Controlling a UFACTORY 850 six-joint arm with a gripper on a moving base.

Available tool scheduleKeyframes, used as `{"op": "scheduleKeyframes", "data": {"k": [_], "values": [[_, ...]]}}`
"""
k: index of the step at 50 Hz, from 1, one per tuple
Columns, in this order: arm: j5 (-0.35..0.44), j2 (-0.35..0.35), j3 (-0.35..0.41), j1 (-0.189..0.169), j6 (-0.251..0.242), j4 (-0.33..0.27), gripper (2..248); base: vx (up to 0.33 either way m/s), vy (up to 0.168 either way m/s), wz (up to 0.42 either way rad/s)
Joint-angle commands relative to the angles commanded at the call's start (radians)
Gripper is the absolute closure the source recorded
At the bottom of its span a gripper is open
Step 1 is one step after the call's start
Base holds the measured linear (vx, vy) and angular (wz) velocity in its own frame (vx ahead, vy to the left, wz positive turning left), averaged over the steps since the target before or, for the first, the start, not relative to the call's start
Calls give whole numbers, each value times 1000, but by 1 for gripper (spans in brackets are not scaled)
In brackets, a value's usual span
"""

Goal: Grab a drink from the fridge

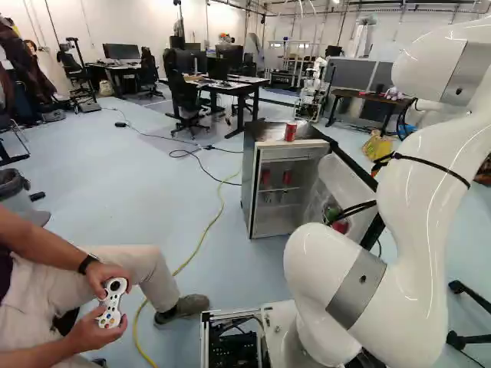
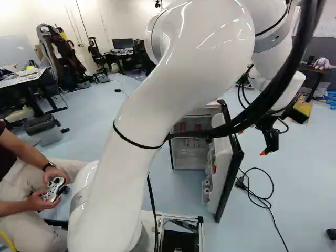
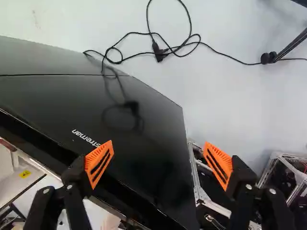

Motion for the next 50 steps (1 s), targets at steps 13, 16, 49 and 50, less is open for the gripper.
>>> {"op": "scheduleKeyframes", "data": {"k": [13, 16, 49, 50], "values": [[-26, 22, 35, 6, 0, 0, 3, 0, 0, 0], [-32, 29, 45, 8, 0, 0, 3, 0, 0, 0], [-55, 108, 169, 45, 0, 0, 3, 0, 0, 0], [-55, 110, 173, 46, 0, 0, 3, 0, 0, 0]]}}
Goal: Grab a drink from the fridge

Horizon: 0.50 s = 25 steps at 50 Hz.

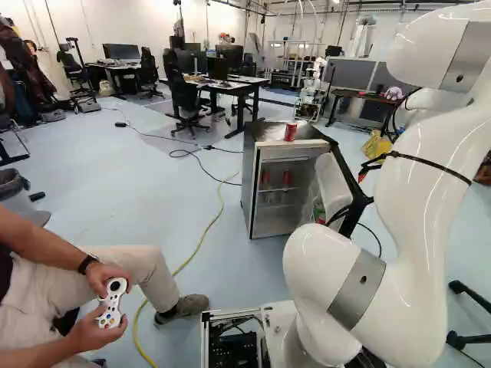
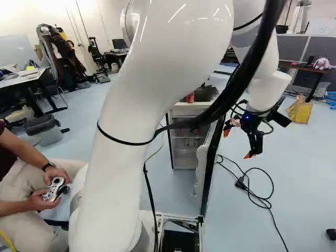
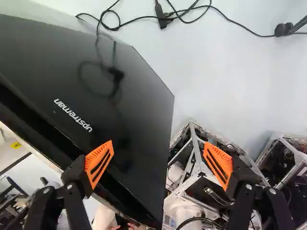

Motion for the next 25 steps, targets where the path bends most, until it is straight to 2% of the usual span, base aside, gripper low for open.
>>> {"op": "scheduleKeyframes", "data": {"k": [25], "values": [[0, 62, 95, 39, 0, 0, 3, 0, 0, 0]]}}
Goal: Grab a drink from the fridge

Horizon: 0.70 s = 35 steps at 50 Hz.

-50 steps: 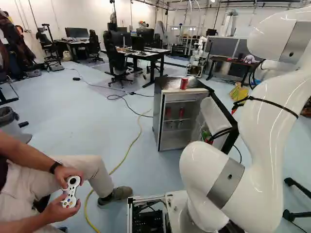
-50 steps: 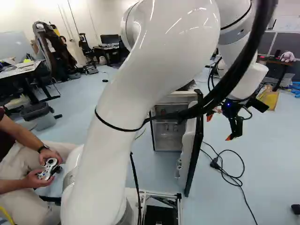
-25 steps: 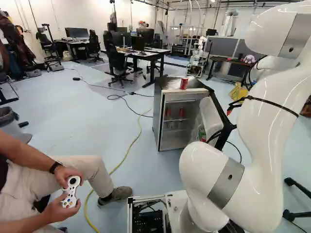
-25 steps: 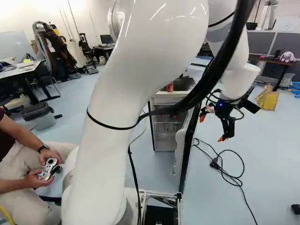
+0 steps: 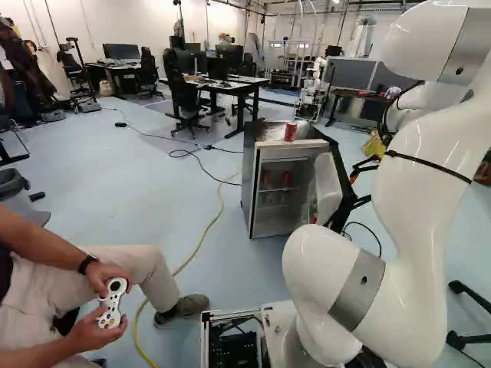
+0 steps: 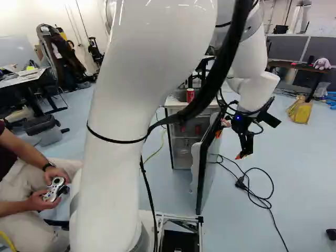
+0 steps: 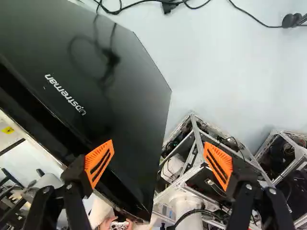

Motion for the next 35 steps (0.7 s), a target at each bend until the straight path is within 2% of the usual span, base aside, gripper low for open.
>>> {"op": "scheduleKeyframes", "data": {"k": [35], "values": [[0, 80, 121, 97, 0, 0, 3, 0, 0, 0]]}}
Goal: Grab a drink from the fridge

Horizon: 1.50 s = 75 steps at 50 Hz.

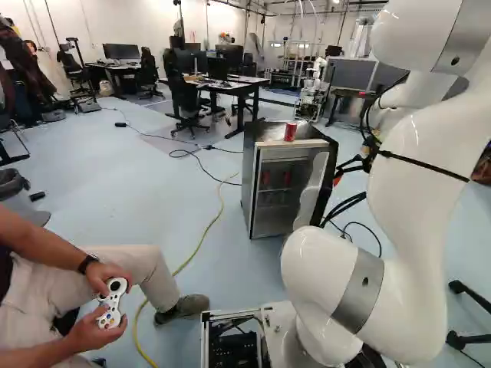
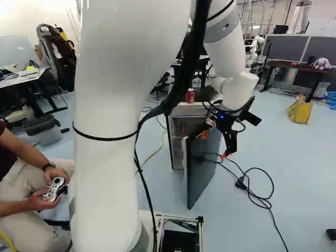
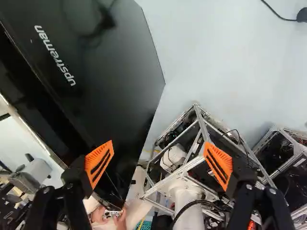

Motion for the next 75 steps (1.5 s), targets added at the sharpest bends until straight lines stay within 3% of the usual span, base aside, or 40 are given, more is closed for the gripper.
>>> {"op": "scheduleKeyframes", "data": {"k": [39, 75], "values": [[0, 79, 114, 138, 0, 0, 3, 0, 0, 0], [45, 130, 186, 297, 0, -1, 3, 0, 0, 0]]}}
